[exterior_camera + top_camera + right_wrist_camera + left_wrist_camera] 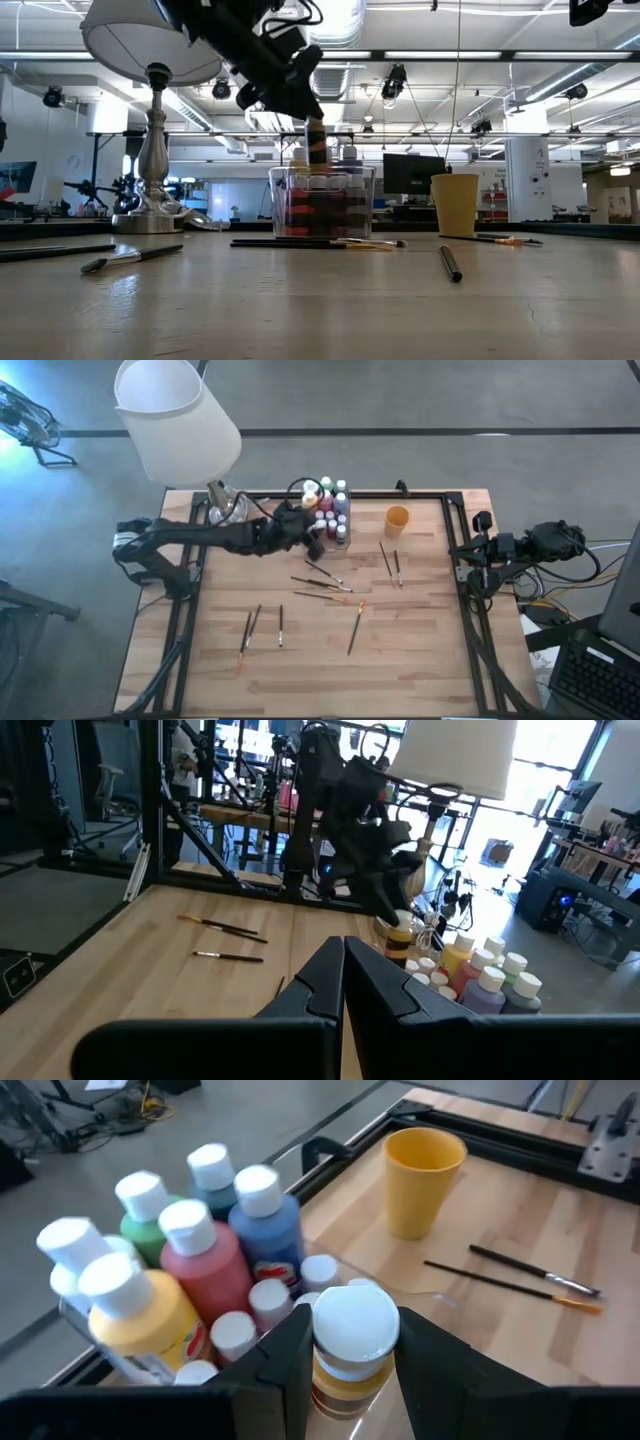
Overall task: Pick & Place Paint Supplies
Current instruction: Put the small yellow paint bottle into the bin
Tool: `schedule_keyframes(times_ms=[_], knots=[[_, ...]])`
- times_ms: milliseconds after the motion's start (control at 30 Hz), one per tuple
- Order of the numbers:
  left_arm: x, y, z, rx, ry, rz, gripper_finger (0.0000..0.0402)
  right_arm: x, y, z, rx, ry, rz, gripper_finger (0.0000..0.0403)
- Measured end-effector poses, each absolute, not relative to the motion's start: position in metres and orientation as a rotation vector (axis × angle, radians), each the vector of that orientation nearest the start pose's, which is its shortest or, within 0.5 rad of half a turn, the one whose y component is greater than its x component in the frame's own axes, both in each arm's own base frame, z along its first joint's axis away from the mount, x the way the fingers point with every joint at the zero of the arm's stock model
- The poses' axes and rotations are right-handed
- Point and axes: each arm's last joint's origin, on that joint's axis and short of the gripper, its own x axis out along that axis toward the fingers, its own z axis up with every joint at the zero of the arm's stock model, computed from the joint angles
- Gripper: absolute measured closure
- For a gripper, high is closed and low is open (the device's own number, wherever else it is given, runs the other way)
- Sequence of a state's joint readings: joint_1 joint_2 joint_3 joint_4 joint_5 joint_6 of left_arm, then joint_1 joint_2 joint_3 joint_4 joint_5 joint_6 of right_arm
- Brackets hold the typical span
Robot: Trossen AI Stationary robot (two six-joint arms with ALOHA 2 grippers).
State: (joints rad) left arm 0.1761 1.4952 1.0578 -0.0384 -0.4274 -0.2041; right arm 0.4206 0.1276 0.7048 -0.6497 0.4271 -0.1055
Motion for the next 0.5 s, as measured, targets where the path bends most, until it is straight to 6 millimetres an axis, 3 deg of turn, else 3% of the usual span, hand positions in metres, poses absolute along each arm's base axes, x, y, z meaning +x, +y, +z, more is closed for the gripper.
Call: schedule_keyframes(times_ms=[200,500], knots=[[0.322,0.082,0.264,-0.16,0.397,0.636,0.028,0.027,-0.001,0.314,-0.135,0.066,-0.003,0.0394],[0.336,0.089,0.233,-0.169,0.473,0.627,0.028,0.027,-0.001,0.314,-0.135,0.066,-0.003,0.0394]])
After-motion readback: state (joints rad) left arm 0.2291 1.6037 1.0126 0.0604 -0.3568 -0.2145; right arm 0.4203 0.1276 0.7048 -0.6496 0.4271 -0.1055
